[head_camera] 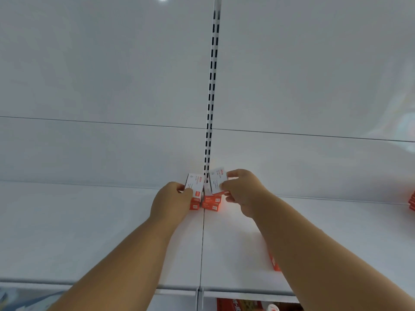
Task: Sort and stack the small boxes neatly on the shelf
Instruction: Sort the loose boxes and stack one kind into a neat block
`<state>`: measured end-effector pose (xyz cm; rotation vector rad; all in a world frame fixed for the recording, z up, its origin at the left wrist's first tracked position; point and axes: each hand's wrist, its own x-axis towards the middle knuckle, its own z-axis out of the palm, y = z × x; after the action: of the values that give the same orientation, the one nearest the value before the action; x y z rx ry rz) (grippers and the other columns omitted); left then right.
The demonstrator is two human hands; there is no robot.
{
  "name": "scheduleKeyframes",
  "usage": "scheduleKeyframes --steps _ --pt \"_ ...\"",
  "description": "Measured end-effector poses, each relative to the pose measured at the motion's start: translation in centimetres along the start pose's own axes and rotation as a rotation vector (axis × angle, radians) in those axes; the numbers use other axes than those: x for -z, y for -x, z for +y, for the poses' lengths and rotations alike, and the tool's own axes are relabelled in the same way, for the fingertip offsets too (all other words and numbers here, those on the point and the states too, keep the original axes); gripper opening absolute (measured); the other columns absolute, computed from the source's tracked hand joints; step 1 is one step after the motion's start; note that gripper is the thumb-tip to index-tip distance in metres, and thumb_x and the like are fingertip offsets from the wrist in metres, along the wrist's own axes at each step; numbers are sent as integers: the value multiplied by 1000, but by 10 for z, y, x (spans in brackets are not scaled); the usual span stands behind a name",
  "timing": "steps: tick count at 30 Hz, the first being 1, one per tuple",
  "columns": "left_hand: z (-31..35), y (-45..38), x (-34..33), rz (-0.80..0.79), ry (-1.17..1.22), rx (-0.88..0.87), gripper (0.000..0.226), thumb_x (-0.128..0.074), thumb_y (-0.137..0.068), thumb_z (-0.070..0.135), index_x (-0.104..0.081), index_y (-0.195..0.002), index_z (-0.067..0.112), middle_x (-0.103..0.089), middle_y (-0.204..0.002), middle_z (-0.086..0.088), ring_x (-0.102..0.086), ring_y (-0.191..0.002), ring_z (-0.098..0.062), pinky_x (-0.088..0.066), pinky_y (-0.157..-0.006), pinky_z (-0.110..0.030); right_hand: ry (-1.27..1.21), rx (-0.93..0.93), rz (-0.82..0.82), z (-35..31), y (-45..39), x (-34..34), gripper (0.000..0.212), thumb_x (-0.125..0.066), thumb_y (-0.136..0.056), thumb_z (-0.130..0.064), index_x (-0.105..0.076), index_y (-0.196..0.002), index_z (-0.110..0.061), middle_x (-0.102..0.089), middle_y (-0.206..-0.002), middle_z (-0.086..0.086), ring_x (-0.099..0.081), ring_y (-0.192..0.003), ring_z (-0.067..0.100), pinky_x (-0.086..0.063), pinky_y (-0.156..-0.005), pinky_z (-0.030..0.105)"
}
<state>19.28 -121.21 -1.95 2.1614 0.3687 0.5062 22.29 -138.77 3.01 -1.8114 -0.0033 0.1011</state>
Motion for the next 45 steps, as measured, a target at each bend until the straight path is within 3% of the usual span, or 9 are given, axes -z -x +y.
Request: scheduleKeyframes --steps 4,11,17,25,29,31,36,41,45 --pt "0 1 8 -34 339 87 16 -55 -89 18 -70 -93 24 -74 -91 3 -66 -75 -11 -48 -62 -28 -238 15 -111 0 19 15 18 -56 -86 8 -68 -95 -3 -73 -99 16 -69 -86 26 -55 -66 28" --pt "38 36 8 -326 965 78 18 -53 -95 2 -67 -106 6 -77 -97 -11 -73 -76 -19 -57 -64 -28 -658 51 -266 5 55 56 23 -50 -96 4 -60 -115 -2 -72 -103 24 -69 -96 45 -59 -72 41" --pt "85 68 -14 -446 991 17 19 -63 -88 1 -71 -100 13 -76 -94 -7 -66 -68 -14 -53 -61 -28 -414 262 -188 10 71 119 28 -57 -92 3 -56 -118 -8 -72 -99 20 -69 -79 33 -47 -55 33" --pt "122 79 -67 -513 643 36 19 -62 -92 9 -65 -110 16 -78 -92 -4 -74 -82 -23 -53 -61 -29 104 196 -96 46 46 203 17 -60 -94 -12 -72 -104 -21 -72 -91 17 -56 -66 24 -39 -58 35" --pt "121 77 -90 -384 216 34 20 -53 -94 30 -69 -93 20 -76 -74 5 -67 -60 -12 -47 -58 -31 297 115 -129 67 31 211 10 -60 -92 -19 -68 -97 -23 -71 -79 12 -56 -61 16 -38 -53 28" --pt "114 76 -95 -309 17 -19 25 -52 -93 39 -69 -85 22 -74 -76 9 -67 -66 -9 -52 -63 -30 352 112 -125 76 26 208 4 -61 -90 -22 -65 -92 -22 -71 -80 2 -64 -63 16 -47 -51 26" --pt "99 67 -100 -294 -544 -181 45 -39 -94 53 -65 -73 22 -68 -73 5 -64 -67 -10 -47 -56 -27 586 178 -109 86 18 198 12 -57 -92 -32 -67 -96 -27 -67 -94 -8 -66 -84 14 -56 -75 32" --pt "94 65 -103 -286 -699 -223 49 -39 -91 59 -62 -69 22 -66 -67 6 -63 -62 -10 -44 -53 -25 834 282 -67 85 18 195 25 -54 -93 -40 -68 -110 -30 -57 -102 -8 -57 -82 9 -43 -71 26" --pt "92 63 -102 -295 -706 -261 52 -39 -92 60 -61 -67 20 -65 -65 6 -61 -61 -10 -40 -52 -25 924 190 17 84 18 197 31 -45 -93 -54 -60 -99 -27 -59 -89 -9 -57 -83 15 -41 -65 30"
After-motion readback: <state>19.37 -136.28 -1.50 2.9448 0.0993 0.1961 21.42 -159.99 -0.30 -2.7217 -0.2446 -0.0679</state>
